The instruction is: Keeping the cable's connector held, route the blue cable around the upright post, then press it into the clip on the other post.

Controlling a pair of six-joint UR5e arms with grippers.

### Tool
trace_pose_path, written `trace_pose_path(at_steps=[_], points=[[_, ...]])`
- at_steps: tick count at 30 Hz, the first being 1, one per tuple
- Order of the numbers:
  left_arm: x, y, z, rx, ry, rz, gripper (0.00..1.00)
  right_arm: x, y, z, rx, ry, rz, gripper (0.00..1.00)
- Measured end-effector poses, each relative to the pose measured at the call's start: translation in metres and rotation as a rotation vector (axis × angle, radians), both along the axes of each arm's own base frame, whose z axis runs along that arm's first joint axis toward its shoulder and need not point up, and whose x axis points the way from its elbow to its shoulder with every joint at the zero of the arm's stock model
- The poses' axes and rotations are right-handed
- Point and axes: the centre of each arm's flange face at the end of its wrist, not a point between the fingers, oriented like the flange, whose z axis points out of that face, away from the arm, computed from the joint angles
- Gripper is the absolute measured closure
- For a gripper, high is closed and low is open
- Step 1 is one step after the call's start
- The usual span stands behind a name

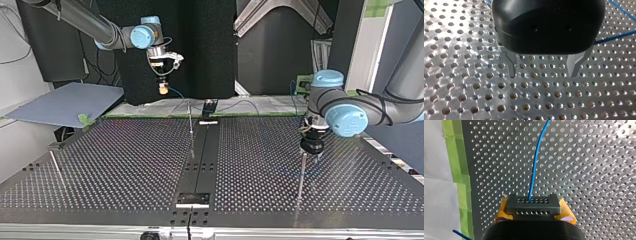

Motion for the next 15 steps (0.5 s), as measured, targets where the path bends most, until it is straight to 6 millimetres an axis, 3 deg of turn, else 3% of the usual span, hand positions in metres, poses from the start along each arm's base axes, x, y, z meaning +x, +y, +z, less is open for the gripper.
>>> trace_pose_path(at_steps=[15], points=[[-0.023, 0.009, -0.043, -0.165, 0.081, -0.014, 0.00, 0.002, 0.000, 0.001, -0.008, -0.005, 0.005, 1.00]])
